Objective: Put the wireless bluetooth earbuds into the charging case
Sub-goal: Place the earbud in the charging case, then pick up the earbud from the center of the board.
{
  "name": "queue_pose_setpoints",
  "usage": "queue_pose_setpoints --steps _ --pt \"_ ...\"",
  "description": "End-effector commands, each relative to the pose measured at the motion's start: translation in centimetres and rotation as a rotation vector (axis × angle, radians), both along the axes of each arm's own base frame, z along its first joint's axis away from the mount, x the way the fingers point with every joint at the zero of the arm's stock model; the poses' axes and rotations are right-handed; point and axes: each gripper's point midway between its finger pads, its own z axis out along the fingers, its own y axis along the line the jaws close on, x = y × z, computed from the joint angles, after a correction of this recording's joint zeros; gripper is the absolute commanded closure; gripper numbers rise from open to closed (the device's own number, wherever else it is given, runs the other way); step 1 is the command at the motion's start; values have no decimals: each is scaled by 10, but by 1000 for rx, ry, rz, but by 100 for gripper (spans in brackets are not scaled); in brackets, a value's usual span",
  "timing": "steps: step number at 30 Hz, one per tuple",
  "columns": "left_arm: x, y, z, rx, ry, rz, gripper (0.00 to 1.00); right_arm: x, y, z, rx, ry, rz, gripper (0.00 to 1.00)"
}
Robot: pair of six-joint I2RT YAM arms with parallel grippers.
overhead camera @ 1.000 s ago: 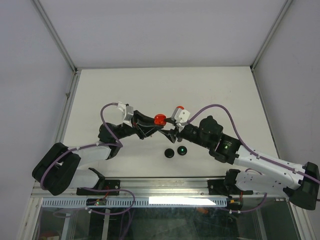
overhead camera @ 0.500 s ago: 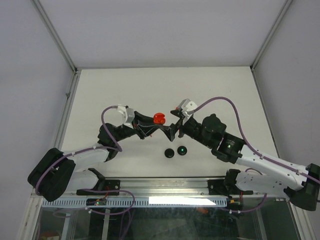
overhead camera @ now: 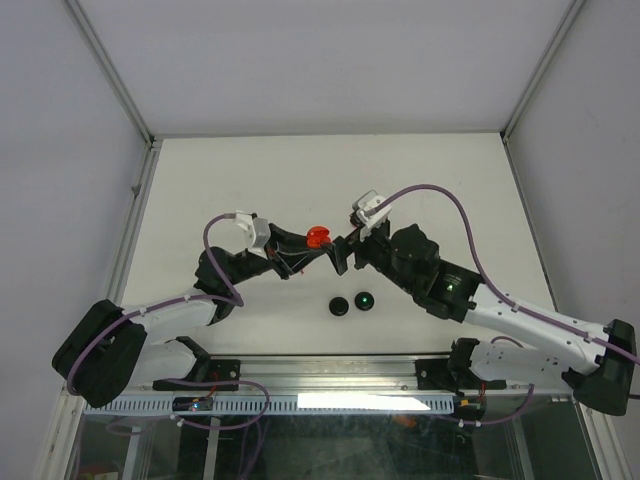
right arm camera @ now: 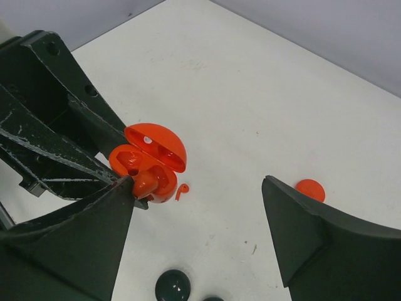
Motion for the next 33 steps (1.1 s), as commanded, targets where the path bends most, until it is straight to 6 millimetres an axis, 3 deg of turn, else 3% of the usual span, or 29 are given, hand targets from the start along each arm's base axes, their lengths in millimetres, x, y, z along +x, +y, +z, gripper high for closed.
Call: queue_pose_setpoints --steps 1,13,17,25,33 --pt "-6 4 19 -44 -83 6 100 3 -19 35 73 -77 -57 14" --pt "-18 1 22 -53 -108 -54 100 8 -22 19 26 -37 -35 14" --pt "1 6 14 -34 -44 47 100 11 -19 14 19 -16 -30 13" --pt "56 51 -21 5 152 456 100 26 2 -39 -87 113 -28 14" --pt "80 102 -66 20 352 738 100 42 35 -103 -150 292 -62 20"
